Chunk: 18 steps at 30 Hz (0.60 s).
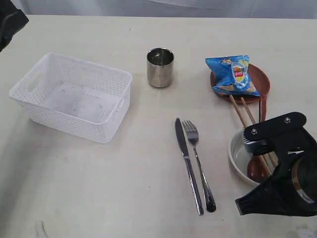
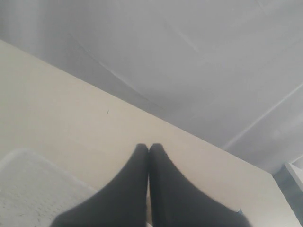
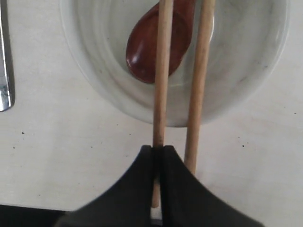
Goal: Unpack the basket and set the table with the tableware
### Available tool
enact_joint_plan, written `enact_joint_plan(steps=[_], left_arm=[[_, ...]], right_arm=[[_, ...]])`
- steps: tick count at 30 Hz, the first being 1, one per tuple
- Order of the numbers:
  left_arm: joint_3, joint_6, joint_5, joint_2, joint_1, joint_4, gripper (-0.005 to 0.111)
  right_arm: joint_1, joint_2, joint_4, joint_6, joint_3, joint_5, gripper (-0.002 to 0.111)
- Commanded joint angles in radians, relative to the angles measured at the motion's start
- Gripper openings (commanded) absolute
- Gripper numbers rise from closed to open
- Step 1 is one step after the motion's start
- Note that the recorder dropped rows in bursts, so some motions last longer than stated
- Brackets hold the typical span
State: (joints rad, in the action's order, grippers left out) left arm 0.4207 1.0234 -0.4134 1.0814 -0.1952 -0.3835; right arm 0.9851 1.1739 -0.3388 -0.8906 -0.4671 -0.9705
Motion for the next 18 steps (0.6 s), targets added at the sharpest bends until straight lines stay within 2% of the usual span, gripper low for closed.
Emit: enact_joint_plan(steps=[1,18], left_arm=[[-0.006,0.007,-0.006,0.001,0.003,-0.005,0.0],[-0.006,0.009,-0.006,0.001,0.003,-0.005,0.0]], right_arm=[[-0.006,-0.003,-0.029,-0.085,0.004,-0.032,0.0],[-0.006,-0.003,-0.049,-0.059,0.018,0.008,0.0]])
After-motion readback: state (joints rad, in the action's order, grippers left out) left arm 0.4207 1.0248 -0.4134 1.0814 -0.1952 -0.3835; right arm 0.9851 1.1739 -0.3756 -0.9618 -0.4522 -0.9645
